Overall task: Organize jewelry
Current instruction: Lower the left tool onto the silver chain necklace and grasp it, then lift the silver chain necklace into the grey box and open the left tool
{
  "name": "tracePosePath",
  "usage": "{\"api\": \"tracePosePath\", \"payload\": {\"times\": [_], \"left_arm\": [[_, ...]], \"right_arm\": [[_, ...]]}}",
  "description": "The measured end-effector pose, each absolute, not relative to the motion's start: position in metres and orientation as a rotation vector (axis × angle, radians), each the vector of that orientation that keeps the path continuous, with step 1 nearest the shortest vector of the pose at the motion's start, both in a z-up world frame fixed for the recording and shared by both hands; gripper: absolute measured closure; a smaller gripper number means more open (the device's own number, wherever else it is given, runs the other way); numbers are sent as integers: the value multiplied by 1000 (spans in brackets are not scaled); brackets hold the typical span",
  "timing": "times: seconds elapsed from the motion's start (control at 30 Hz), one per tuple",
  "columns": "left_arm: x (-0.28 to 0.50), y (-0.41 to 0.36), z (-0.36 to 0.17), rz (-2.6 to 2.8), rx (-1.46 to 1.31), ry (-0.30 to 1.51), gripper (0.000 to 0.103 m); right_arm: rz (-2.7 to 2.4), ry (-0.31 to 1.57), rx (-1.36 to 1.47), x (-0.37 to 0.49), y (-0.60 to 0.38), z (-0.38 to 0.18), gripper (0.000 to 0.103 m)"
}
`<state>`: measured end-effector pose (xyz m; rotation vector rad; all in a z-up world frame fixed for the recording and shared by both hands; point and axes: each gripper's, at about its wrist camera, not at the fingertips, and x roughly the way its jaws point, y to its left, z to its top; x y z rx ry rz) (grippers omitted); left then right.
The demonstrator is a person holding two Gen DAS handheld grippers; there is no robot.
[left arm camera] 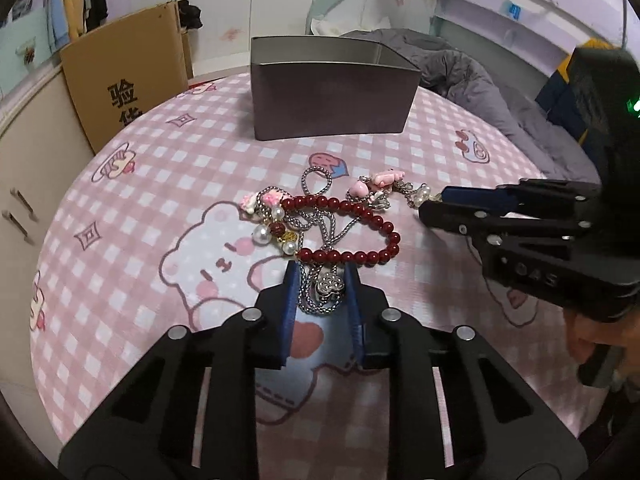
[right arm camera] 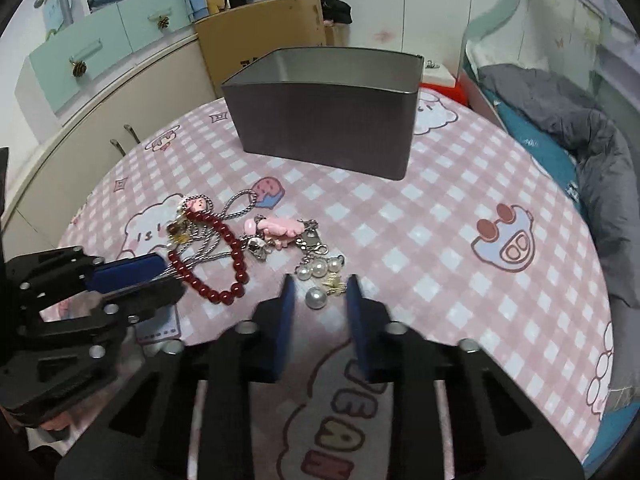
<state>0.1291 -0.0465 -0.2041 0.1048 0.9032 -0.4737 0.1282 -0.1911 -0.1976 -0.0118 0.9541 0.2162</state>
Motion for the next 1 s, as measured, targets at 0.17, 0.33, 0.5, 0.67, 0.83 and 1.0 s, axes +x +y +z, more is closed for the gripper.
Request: {"api": "tracePosePath", "payload": {"times": [0.17, 0.33, 0.5, 0.67, 0.83, 1.0], "left_arm": [[120, -33, -196, -488, 44, 895, 82], [113, -22, -175, -495, 15, 862, 82], [111, -15, -146, -515, -9, 799, 86], [112, -8, -122, -527, -41, 753, 86], [111, -2, -87, -542, -47, 684, 86], [114, -1, -61, -554, -42, 629, 86]], "right_arm": [[227, 940, -13, 117, -197, -194, 93], [258, 921, 59, 107, -207, -180, 93], [288, 877, 91, 104, -210, -155, 93], [317, 836, 114, 101, -212, -133, 93], [349, 790, 119, 99, -208, -111, 93], [383, 749, 117, 101, -205, -91, 93]]}}
